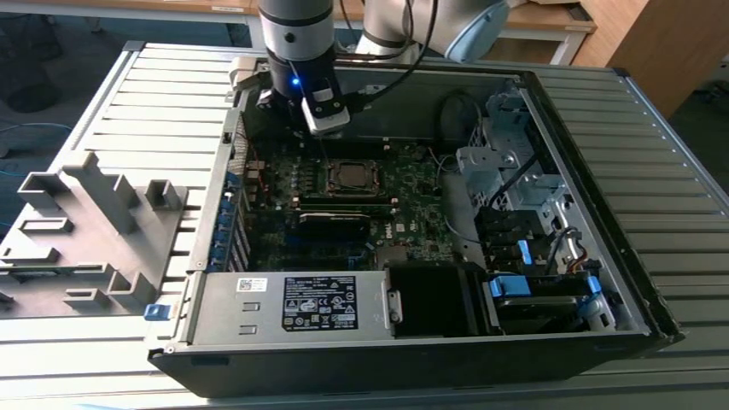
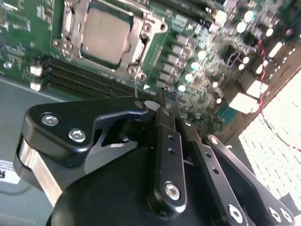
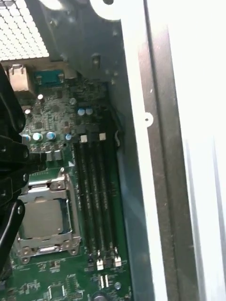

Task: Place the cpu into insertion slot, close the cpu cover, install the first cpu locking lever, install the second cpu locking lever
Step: 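Install the first cpu locking lever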

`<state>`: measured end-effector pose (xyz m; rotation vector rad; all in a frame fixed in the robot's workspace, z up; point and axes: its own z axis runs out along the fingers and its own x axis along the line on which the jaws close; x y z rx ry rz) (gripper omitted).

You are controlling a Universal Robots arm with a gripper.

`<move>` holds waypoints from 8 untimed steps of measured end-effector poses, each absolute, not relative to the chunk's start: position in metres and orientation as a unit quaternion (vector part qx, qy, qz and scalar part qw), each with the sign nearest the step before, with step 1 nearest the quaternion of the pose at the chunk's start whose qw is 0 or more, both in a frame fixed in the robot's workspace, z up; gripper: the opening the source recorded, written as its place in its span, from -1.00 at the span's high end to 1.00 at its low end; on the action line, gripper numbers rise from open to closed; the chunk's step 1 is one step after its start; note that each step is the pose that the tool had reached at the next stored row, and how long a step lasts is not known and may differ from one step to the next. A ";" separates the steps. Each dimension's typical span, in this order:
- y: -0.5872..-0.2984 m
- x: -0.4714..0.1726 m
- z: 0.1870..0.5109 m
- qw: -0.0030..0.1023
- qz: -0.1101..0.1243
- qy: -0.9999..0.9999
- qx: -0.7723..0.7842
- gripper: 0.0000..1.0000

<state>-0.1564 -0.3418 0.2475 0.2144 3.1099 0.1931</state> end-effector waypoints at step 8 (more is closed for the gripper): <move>-0.343 -0.159 0.247 0.007 0.103 0.992 0.068 0.79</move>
